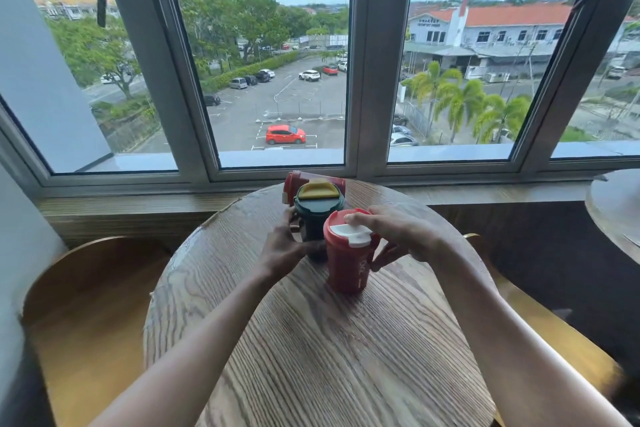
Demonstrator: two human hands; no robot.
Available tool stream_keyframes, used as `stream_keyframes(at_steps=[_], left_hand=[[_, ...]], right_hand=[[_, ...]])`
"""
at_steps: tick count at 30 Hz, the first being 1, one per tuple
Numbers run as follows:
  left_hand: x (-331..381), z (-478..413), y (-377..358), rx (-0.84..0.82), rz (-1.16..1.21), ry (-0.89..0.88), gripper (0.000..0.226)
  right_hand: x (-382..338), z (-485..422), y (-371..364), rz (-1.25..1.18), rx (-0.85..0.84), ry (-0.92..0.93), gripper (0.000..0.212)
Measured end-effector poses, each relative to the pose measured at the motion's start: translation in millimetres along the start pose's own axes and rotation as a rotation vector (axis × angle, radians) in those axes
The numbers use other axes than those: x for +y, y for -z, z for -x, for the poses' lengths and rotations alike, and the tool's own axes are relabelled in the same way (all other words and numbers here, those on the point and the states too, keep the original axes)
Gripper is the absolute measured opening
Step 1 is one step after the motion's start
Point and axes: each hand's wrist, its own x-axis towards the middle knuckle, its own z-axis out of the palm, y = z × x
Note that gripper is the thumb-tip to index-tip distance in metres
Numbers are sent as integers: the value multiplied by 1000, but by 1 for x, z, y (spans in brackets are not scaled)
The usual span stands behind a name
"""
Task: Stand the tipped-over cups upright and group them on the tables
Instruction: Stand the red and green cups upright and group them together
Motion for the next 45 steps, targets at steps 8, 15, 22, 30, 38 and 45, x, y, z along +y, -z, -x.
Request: stream_keyframes(at_steps=[8, 15, 22, 30, 38, 45], left_hand=[[-8, 6, 11, -169, 270, 89, 78], [-2, -56, 30, 236, 218, 246, 24], [-14, -127, 27, 100, 163, 498, 69], [-26, -160, 21, 179, 276, 643, 63], [-21, -151, 29, 315, 319, 627, 54], [-8, -116, 53, 497, 53, 337, 45]], right_hand=[[-4, -6, 7, 260, 146, 113, 64], [-41, -30, 9, 374, 278, 521, 24], [-49, -62, 5, 438, 242, 505, 22], [-34, -75, 0, 312, 219, 574, 21], [-27, -79, -1, 267, 201, 587, 20], [-25, -81, -3, 206, 192, 565, 20]])
